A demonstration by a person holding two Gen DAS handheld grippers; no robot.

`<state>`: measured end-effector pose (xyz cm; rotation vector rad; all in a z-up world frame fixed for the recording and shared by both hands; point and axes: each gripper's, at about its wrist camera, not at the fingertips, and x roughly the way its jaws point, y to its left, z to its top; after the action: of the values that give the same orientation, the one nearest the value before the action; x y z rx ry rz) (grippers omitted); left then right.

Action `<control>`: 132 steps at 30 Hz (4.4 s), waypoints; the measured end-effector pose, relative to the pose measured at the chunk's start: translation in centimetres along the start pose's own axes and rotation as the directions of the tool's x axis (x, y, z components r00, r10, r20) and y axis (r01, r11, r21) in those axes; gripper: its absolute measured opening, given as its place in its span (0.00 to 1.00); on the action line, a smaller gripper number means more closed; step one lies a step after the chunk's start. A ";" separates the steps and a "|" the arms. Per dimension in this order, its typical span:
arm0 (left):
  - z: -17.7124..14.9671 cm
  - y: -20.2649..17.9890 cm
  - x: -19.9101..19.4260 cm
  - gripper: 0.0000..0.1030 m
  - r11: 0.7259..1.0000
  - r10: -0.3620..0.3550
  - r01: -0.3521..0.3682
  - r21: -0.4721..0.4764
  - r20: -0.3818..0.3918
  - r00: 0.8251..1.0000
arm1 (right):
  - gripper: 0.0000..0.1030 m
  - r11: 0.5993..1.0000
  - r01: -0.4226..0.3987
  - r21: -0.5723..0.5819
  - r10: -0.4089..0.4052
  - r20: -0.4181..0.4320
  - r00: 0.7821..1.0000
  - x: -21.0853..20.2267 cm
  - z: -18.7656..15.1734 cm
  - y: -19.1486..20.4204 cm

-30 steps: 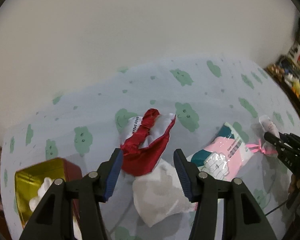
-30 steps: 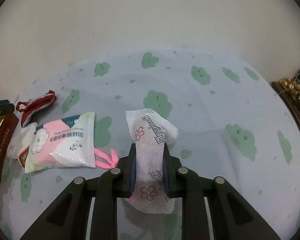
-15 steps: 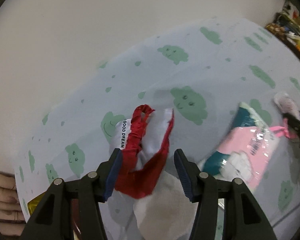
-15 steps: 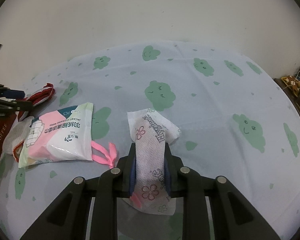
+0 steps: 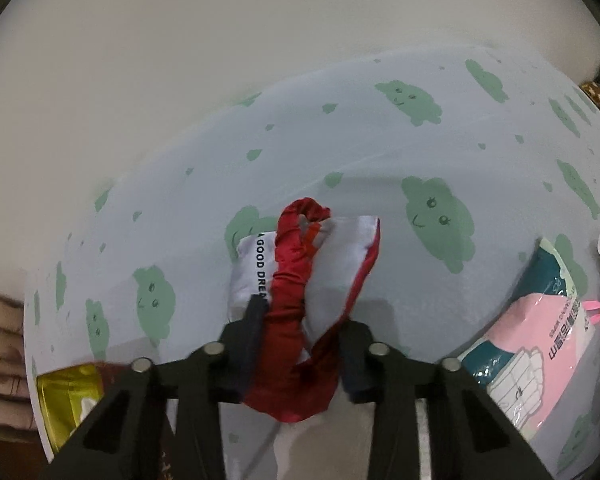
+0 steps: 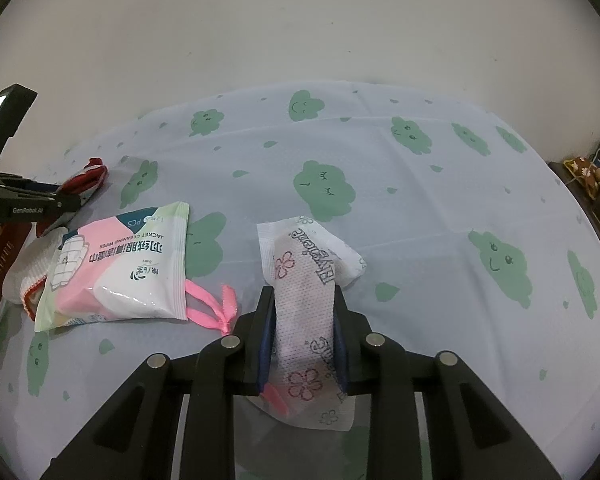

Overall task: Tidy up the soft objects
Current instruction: 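Carry the red-and-white hat over the gold tin while right gripper holds the pad, then lower the red-and-white hat into the tin and open left gripper, then carry the flower-print pad into the tin and open right gripper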

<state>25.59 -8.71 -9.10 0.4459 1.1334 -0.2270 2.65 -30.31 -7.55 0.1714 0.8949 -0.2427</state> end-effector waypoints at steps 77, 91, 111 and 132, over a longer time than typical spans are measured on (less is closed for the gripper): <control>-14.1 20.1 -6.3 0.40 0.811 -0.098 0.086 -0.578 0.010 0.995 | 0.25 0.998 0.051 -0.034 -0.051 0.002 0.999 0.1 0.0 0.8; -15.2 18.9 -11.1 0.50 0.823 -0.118 0.173 -0.541 0.135 0.984 | 0.25 0.998 0.054 -0.037 -0.054 0.003 0.999 0.1 -0.1 0.8; -26.7 18.7 -16.1 0.50 0.804 0.098 0.035 -0.593 0.190 0.977 | 0.19 0.998 0.067 -0.002 -0.067 0.030 0.997 -2.8 0.0 -1.5; -32.0 20.4 -17.4 0.50 0.745 0.208 -0.044 -0.666 0.170 0.963 | 0.19 0.950 -0.175 -0.260 0.193 0.045 0.980 -9.3 2.4 14.0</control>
<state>0.23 23.13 0.20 -0.1414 0.8690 0.2453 2.77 -16.24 1.86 0.0066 0.8269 0.0413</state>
